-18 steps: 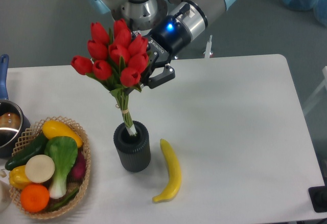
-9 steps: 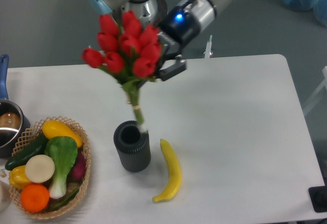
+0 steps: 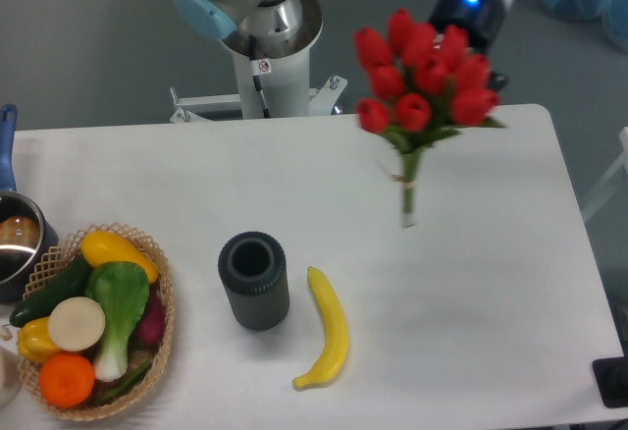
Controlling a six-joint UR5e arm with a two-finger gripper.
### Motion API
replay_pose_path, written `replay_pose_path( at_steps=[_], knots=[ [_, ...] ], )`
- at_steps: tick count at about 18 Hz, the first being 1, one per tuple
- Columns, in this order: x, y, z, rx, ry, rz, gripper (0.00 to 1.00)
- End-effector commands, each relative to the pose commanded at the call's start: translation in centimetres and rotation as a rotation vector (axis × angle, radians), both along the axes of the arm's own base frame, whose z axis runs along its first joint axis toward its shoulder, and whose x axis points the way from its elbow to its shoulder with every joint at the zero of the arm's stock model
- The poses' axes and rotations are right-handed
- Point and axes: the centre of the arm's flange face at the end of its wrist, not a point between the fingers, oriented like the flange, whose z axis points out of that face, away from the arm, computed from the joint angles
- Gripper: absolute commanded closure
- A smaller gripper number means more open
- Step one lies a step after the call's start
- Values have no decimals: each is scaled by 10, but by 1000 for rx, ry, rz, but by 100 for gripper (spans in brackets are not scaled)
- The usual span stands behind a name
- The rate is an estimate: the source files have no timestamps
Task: Pick up the flowers from the vase
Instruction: 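Carry the held tulips up and away from the vase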
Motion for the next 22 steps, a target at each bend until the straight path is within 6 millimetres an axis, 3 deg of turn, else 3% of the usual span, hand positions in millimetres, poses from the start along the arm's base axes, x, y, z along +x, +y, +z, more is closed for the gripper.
replay_pose_path(
  at_steps=[2, 3, 4, 7, 22],
  knots=[
    [-12, -20, -8, -55, 2, 55, 50],
    [-27, -44, -18, -122, -4, 120, 55],
    [-31, -49, -18, -152, 0, 138, 63],
    [-45, -53, -24, -200, -3, 159, 63],
    [-62, -63, -31, -194, -13, 173, 62]
  ],
)
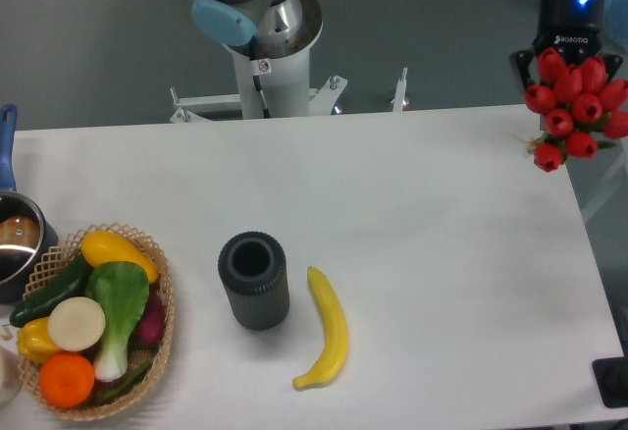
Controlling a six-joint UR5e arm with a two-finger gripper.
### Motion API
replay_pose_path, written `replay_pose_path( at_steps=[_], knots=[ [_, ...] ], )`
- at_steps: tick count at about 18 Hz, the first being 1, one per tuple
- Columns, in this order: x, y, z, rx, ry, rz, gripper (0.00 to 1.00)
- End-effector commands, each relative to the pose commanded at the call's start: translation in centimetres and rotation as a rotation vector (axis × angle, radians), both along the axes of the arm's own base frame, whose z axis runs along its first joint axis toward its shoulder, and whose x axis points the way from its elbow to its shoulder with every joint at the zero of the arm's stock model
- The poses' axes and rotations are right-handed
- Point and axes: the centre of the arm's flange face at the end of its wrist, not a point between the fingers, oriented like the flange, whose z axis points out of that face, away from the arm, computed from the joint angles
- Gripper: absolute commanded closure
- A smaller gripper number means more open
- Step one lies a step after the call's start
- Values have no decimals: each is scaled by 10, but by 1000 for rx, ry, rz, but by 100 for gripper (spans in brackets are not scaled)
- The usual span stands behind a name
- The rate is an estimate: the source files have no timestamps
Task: Pick up the flowers from the vase
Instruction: 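Carry the held tulips up and away from the vase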
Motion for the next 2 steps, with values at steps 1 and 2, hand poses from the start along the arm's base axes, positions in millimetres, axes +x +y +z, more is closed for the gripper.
replay_pose_path(
  at_steps=[1, 2],
  knots=[
    [-1, -2, 1, 0, 2, 3, 62],
    [-1, -1, 1, 0, 2, 2, 62]
  ],
)
